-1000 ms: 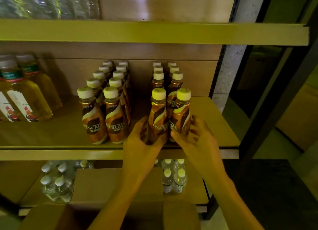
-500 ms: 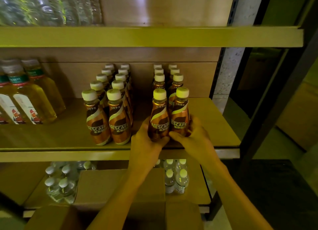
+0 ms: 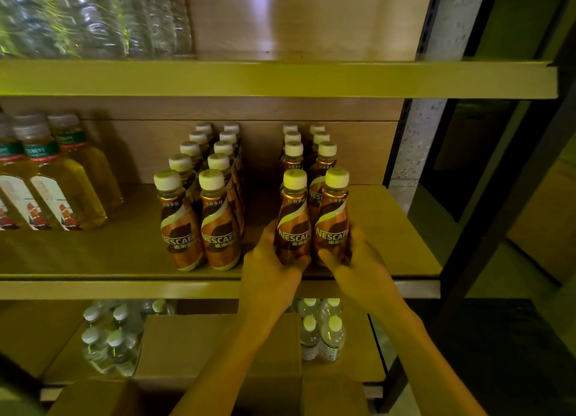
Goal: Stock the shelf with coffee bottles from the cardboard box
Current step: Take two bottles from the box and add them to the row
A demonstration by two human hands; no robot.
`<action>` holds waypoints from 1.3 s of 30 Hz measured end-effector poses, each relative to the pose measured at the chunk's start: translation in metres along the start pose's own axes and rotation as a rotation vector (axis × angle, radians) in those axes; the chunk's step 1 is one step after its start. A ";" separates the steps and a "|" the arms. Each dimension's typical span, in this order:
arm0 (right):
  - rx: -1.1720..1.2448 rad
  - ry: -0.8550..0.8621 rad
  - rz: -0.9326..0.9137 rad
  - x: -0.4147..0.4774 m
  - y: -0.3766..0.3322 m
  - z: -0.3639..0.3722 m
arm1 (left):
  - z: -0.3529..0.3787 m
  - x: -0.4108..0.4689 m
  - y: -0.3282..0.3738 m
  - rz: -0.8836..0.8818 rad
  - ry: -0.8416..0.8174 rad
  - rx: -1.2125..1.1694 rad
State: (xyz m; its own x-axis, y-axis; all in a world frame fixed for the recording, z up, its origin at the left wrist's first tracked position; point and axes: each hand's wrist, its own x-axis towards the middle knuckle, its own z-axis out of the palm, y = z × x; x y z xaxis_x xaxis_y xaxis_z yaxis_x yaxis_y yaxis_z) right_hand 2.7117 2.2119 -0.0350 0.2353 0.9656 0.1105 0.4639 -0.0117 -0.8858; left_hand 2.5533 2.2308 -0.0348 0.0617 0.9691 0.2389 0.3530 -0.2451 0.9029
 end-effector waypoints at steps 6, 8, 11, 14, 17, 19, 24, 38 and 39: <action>-0.024 0.011 0.060 0.017 0.001 0.007 | 0.003 0.020 0.001 -0.022 -0.006 0.084; -0.034 0.031 0.071 0.025 -0.001 0.008 | 0.008 0.030 0.001 -0.039 -0.010 0.096; -0.036 0.050 0.084 0.035 -0.004 0.011 | 0.013 0.043 0.001 -0.068 -0.013 0.127; -0.035 0.061 0.096 0.042 -0.004 0.011 | 0.016 0.052 -0.002 -0.049 -0.021 0.143; -0.033 0.066 0.077 0.047 -0.003 0.011 | 0.017 0.056 -0.002 -0.031 -0.015 0.143; -0.024 0.061 0.078 0.048 -0.001 0.010 | 0.017 0.056 -0.002 -0.023 -0.015 0.144; -0.036 0.062 0.062 0.049 -0.001 0.009 | 0.014 0.055 -0.001 -0.011 -0.034 0.146; -0.832 0.020 -0.131 -0.025 -0.011 -0.026 | -0.014 -0.002 0.019 0.132 -0.080 0.787; -0.842 0.016 -0.149 -0.034 -0.010 -0.027 | -0.015 -0.012 0.019 0.174 -0.077 0.785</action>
State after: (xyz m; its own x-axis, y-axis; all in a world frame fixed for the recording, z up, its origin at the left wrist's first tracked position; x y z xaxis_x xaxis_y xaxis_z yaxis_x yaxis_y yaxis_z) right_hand 2.7219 2.1718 -0.0178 0.1308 0.9687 0.2111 0.9694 -0.0804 -0.2319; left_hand 2.5454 2.2142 -0.0148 0.2304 0.9250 0.3022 0.8832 -0.3292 0.3340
